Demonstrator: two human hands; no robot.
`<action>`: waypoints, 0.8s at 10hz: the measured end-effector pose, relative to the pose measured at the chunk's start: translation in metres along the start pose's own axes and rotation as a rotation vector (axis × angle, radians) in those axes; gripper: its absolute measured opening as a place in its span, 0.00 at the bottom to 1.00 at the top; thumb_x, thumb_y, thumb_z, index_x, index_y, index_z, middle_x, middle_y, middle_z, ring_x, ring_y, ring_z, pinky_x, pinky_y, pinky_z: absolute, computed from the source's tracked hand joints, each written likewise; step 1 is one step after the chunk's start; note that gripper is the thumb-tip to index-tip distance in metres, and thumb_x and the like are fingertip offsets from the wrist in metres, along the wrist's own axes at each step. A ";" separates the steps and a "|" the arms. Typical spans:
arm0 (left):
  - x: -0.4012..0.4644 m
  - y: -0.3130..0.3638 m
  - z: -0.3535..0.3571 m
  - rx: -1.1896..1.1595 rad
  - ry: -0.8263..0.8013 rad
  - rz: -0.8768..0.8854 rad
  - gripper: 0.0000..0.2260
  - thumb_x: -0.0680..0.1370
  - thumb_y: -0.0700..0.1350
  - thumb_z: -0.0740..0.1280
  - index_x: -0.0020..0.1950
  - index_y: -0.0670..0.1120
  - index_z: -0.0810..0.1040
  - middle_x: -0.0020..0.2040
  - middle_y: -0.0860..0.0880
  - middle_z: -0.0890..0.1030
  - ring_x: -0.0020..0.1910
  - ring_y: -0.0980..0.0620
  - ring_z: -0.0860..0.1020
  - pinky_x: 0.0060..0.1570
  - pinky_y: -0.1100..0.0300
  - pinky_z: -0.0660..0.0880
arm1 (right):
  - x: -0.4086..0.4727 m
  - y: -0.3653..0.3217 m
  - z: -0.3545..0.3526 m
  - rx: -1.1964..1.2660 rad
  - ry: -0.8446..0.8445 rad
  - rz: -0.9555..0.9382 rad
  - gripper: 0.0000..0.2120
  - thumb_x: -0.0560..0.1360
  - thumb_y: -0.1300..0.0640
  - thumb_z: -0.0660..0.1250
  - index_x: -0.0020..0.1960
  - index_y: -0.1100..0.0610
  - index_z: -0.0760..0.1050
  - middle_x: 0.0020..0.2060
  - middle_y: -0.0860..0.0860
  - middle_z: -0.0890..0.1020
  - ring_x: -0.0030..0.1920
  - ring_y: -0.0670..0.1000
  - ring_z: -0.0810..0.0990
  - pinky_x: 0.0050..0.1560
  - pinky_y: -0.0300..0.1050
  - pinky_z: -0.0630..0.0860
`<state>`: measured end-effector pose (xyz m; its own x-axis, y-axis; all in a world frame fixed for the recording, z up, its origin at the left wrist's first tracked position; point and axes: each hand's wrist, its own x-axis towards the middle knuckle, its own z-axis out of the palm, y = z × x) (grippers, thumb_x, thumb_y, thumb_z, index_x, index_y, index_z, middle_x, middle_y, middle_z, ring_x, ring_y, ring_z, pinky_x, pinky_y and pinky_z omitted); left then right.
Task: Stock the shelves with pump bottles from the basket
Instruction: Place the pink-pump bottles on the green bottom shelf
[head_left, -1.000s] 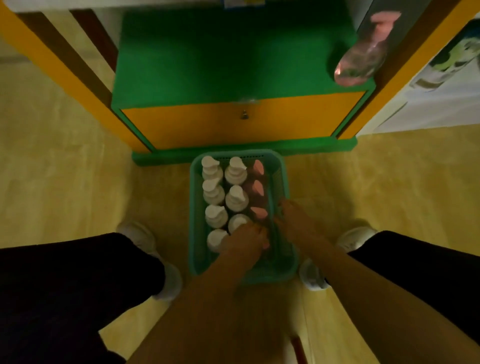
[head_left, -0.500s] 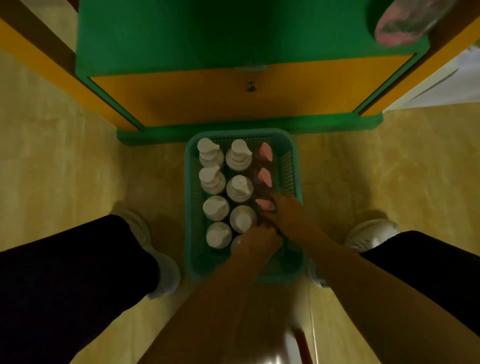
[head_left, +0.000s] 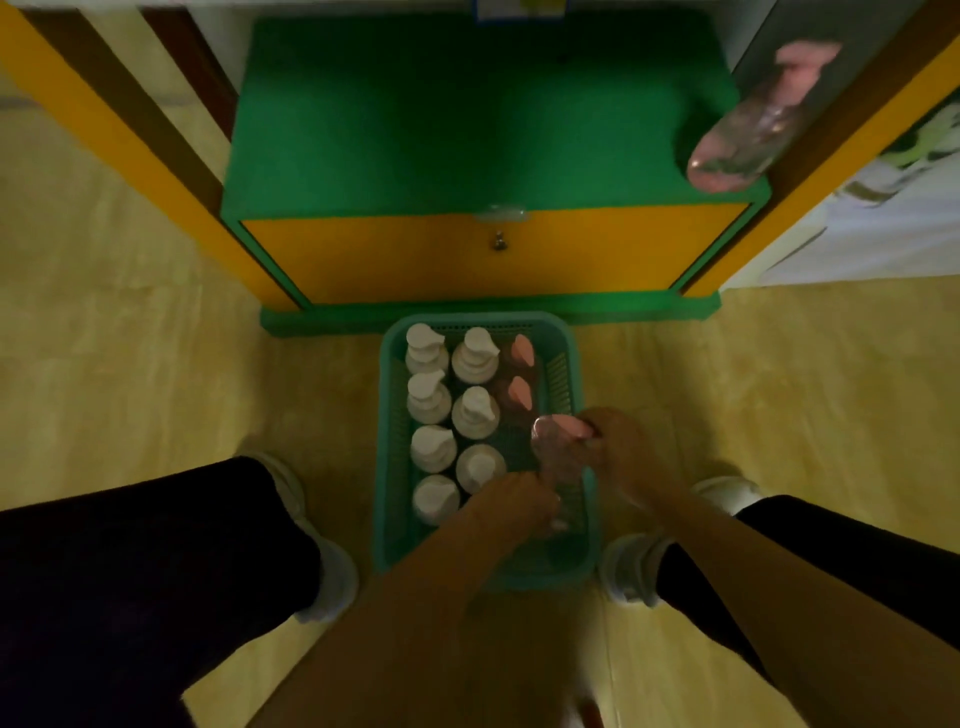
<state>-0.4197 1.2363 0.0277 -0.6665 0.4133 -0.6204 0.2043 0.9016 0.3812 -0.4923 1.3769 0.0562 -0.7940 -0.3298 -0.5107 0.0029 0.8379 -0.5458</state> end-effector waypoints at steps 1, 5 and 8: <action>-0.022 -0.003 -0.016 -0.109 0.161 0.032 0.17 0.78 0.53 0.65 0.62 0.44 0.74 0.58 0.43 0.77 0.53 0.46 0.78 0.53 0.56 0.74 | -0.017 -0.015 -0.031 0.105 0.058 -0.040 0.12 0.74 0.63 0.67 0.57 0.57 0.77 0.47 0.48 0.79 0.46 0.42 0.78 0.48 0.30 0.72; -0.152 -0.023 -0.168 -0.638 0.727 0.042 0.07 0.77 0.45 0.68 0.39 0.51 0.74 0.35 0.56 0.74 0.33 0.64 0.74 0.34 0.72 0.70 | -0.063 -0.118 -0.145 0.513 0.270 -0.284 0.10 0.76 0.52 0.66 0.56 0.53 0.78 0.48 0.58 0.83 0.48 0.54 0.81 0.51 0.55 0.79; -0.157 -0.025 -0.215 -1.110 1.007 -0.009 0.11 0.79 0.54 0.60 0.54 0.50 0.76 0.48 0.52 0.80 0.45 0.57 0.78 0.40 0.67 0.75 | -0.049 -0.162 -0.156 0.931 0.205 -0.166 0.13 0.77 0.44 0.61 0.46 0.51 0.79 0.48 0.53 0.84 0.53 0.57 0.82 0.56 0.64 0.76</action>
<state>-0.4740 1.1216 0.2634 -0.9603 -0.2663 -0.0826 -0.1285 0.1596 0.9788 -0.5488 1.3253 0.2734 -0.9181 -0.2570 -0.3018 0.2916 0.0781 -0.9534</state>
